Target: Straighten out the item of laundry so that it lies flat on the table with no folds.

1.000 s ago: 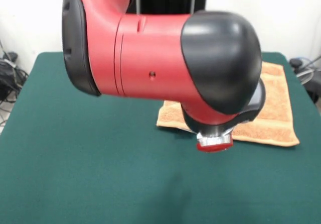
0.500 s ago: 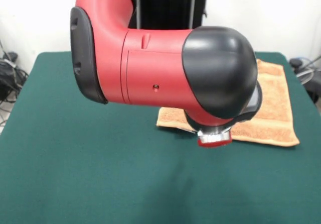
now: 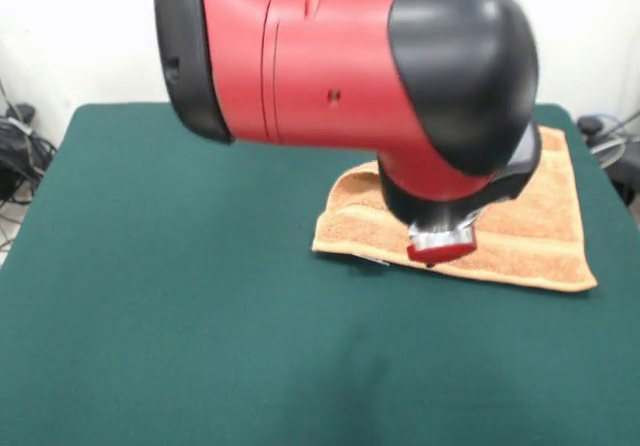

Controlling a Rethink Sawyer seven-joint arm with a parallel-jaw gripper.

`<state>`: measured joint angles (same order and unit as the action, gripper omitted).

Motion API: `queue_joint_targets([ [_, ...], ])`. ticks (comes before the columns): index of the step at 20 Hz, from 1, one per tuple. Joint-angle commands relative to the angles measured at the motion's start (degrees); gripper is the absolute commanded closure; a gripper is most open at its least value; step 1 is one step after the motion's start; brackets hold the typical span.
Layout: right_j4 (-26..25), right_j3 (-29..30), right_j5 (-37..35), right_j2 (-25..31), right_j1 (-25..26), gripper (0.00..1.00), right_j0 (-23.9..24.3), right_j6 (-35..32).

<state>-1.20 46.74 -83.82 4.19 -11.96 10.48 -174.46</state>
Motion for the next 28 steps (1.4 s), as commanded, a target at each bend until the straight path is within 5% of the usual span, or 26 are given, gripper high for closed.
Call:
queue_joint_targets([
  [1, 0.1, 13.9, 6.2, 0.9, -6.4, 0.0, -1.4, 3.3],
  [11, -2.0, 11.5, 4.2, 1.3, -3.0, 0.0, -0.2, 5.4],
  [28, -4.3, 16.7, 12.5, 1.0, -0.8, 0.0, 1.2, 7.2],
])
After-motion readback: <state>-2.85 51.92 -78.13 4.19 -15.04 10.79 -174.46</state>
